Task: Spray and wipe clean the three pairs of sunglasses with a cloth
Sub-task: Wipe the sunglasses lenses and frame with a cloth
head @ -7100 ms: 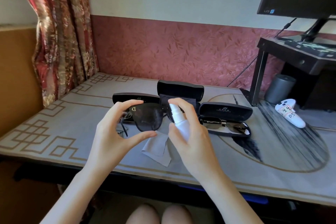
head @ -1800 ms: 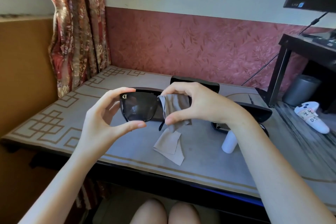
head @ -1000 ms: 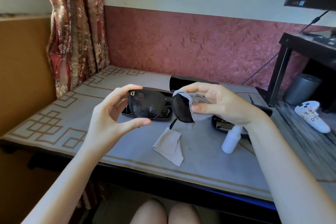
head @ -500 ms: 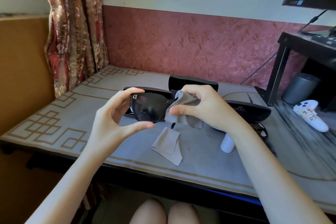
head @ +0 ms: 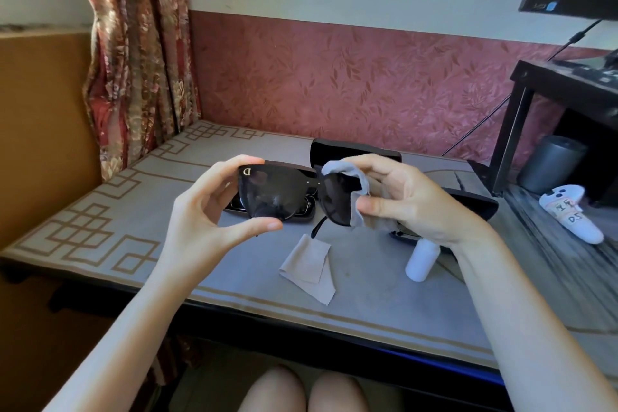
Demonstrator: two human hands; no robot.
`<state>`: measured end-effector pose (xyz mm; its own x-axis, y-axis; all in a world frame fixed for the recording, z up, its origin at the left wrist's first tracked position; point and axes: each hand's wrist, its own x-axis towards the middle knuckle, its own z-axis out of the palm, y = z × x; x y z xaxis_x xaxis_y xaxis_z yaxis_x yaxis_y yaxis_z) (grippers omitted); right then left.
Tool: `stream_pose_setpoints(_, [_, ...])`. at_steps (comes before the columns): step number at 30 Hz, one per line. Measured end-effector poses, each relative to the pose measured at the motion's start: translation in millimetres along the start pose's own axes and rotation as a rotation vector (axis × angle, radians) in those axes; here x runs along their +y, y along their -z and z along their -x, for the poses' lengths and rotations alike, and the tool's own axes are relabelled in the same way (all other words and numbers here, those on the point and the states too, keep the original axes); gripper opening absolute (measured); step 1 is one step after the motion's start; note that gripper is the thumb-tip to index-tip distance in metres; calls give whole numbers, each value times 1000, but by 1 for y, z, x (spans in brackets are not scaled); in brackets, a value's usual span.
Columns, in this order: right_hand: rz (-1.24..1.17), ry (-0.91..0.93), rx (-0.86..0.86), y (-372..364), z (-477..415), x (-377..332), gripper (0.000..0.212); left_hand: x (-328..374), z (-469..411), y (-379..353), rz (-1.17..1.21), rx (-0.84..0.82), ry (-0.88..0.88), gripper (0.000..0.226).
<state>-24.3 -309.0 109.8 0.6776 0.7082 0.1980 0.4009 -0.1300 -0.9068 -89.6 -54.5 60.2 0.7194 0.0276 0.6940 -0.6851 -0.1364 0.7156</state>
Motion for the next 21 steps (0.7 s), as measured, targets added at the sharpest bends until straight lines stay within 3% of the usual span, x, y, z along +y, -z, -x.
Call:
stream_pose_setpoints(4, [-1, -50, -71, -2, 2, 4, 57, -2, 3, -1, 5, -4, 27, 66])
stream_pose_setpoints(10, [305, -97, 46, -12, -5, -5, 45, -2, 4, -2, -43, -46, 18, 63])
stream_pose_setpoints(17, [220, 57, 174, -19, -8, -10, 7, 0, 2, -1, 1, -15, 11, 61])
stream_pose_setpoints(21, [161, 59, 206, -15, -2, -9, 22, 0, 1, -2, 13, -12, 17, 61])
